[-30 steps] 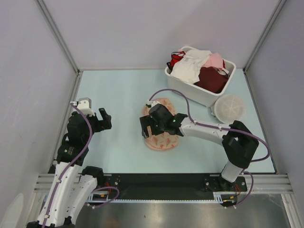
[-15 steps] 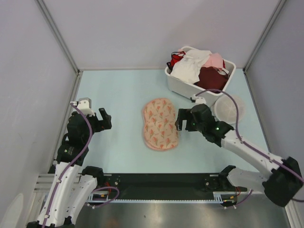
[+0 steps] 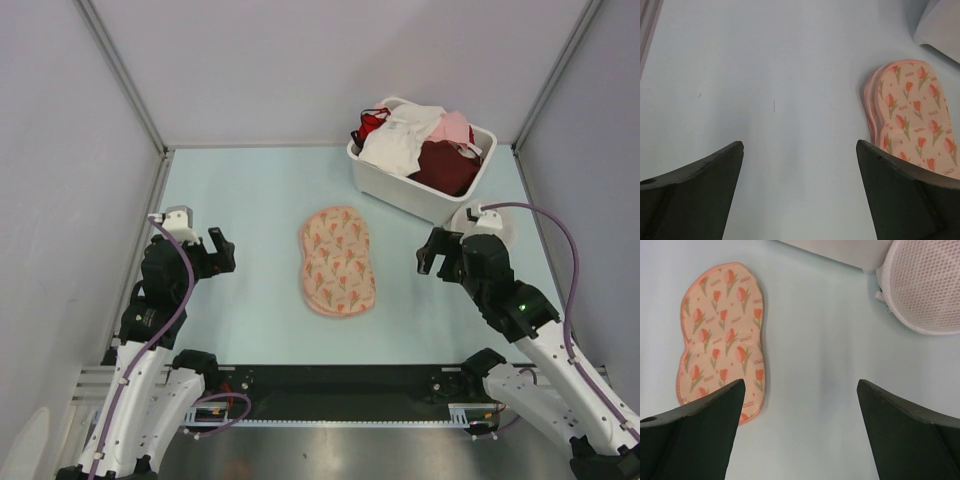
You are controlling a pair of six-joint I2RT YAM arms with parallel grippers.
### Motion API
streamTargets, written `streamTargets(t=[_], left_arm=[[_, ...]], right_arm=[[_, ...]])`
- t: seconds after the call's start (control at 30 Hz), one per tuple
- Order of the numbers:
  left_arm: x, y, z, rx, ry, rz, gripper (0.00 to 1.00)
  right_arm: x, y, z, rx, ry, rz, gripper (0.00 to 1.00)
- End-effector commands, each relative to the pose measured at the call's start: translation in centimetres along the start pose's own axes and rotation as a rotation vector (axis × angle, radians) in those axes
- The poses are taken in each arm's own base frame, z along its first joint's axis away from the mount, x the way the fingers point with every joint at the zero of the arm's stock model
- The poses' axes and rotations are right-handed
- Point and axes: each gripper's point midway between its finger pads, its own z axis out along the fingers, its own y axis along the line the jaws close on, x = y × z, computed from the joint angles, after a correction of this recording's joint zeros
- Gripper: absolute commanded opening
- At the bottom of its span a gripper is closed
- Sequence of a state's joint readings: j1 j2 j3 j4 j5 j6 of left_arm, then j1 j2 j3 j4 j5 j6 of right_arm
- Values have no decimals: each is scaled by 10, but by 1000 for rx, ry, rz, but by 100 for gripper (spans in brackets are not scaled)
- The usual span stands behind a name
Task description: Unzip the laundry bag and remove the bra
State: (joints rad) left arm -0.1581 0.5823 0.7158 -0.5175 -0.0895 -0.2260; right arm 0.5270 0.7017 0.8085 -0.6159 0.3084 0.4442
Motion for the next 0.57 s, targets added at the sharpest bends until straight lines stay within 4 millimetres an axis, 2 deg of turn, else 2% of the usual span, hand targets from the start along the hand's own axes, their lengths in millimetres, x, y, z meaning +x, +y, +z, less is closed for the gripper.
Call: streamTargets(t=[0.0, 0.53], left_arm=[[-10, -1, 0, 12, -42, 16, 100], [-13, 3, -2, -11, -60, 14, 100]], right_arm=[[-12, -8, -10, 35, -28, -16, 100], [-16, -10, -11, 40, -40, -21, 100]])
